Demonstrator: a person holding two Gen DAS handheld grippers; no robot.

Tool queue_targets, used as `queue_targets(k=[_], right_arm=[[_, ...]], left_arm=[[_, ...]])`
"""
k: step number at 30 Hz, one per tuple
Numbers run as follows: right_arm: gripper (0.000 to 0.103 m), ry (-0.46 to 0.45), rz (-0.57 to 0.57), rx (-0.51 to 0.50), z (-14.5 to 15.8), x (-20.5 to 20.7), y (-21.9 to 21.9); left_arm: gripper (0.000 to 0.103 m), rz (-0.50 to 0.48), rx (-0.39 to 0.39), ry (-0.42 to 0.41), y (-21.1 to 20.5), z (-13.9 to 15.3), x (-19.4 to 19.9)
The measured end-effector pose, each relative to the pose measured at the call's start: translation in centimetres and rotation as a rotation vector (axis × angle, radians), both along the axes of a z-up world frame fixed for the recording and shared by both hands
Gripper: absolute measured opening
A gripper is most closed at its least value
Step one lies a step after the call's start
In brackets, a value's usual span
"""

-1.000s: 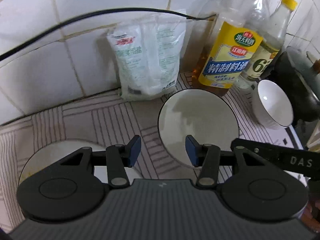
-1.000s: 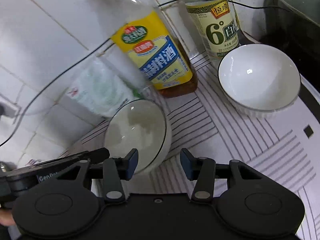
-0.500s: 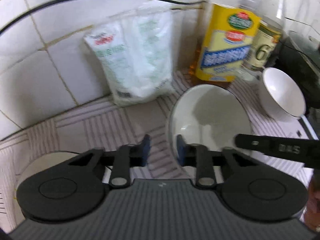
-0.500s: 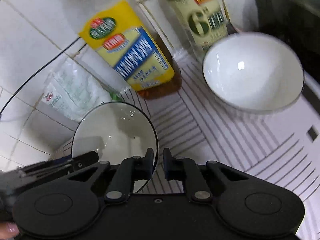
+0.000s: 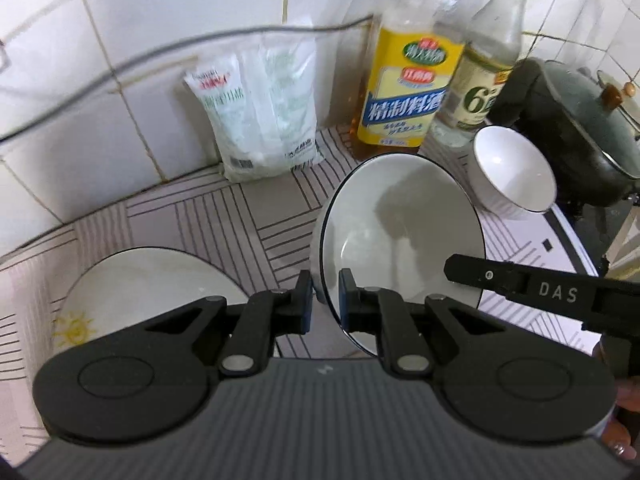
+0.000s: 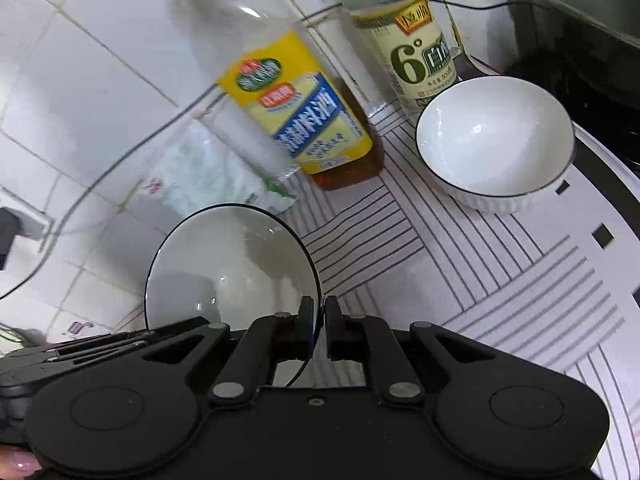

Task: Organize plates and bowls
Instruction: 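Carry the second bowl with both tools and lower it into the first bowl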

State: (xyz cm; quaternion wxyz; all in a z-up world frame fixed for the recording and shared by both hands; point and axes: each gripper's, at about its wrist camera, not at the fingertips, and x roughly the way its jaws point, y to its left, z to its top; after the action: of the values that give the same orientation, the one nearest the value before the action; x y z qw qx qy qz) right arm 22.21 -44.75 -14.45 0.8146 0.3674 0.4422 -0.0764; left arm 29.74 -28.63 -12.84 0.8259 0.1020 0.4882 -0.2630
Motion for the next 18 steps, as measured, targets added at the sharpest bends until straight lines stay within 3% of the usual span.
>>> queue_targets(k=[7, 18], right_arm=[[0.01, -0.057, 0.009, 0.007, 3.3, -3.7, 1.3], [0.011, -0.054, 0.01, -0.041, 5.5, -8.2, 4.1]], left_arm=[[0.013, -0.026, -0.019, -0.036, 2.0, 3.4, -3.9], [0.013, -0.041, -0.026, -0.049, 3.9, 4.7, -8.1]])
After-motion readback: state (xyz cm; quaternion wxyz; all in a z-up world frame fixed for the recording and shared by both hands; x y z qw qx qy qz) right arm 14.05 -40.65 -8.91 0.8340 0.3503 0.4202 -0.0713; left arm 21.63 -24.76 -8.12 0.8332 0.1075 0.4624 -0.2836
